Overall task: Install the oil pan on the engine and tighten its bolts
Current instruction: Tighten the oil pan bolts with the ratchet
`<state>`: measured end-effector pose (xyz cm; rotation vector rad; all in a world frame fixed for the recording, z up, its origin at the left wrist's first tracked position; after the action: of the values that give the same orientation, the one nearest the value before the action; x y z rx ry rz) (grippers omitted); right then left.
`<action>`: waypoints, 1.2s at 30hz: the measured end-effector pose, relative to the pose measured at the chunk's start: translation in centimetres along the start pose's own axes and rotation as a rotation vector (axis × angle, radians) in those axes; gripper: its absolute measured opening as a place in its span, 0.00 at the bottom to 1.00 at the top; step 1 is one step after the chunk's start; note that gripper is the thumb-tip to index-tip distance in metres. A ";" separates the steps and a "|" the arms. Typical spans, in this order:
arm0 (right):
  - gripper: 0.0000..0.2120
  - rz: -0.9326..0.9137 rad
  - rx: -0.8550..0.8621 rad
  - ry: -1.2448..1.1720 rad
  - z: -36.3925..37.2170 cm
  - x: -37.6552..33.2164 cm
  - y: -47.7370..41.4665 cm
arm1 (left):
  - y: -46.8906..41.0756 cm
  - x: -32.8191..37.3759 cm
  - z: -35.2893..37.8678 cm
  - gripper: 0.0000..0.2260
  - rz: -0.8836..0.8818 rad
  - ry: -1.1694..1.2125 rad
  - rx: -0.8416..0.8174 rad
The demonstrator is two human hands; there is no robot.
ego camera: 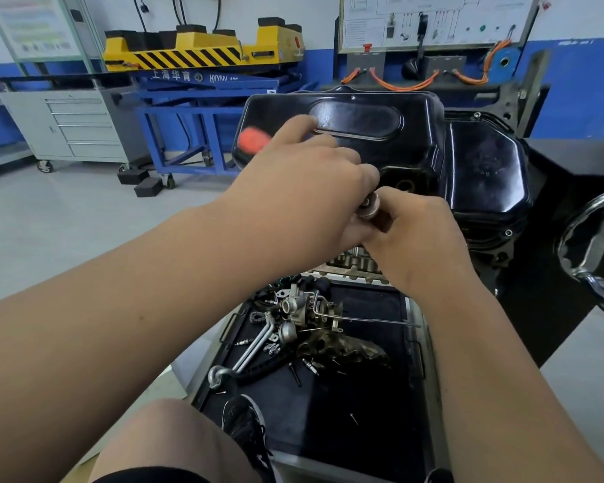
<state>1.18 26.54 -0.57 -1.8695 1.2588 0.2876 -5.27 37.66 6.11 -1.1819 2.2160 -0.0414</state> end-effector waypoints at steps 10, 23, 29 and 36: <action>0.09 -0.006 0.005 0.001 0.5 -0.4 0.1 | 0.0 0.0 0.1 0.06 -0.036 0.065 0.036; 0.11 -0.063 -0.037 0.030 0.5 -0.3 0.1 | 0.2 0.6 0.6 0.22 -0.160 0.054 -0.021; 0.11 0.025 0.081 -0.022 0.2 0.1 -0.1 | -0.2 0.2 -0.1 0.15 -0.182 0.063 0.025; 0.11 -0.023 -0.113 -0.034 0.3 0.3 -0.2 | 0.0 -0.1 -0.1 0.14 0.066 -0.060 0.008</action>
<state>1.56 26.56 -0.86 -1.9652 1.2199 0.3834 -5.30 37.73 6.18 -1.0914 2.1983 0.0123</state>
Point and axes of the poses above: each hand's wrist, its own y-axis away from the middle knuckle, its own z-axis out of the palm, x = y × z, the point moved 3 cm from there along -y, towards the middle knuckle, and after that the axes turned 13 degrees about z, right-handed, at the moved point
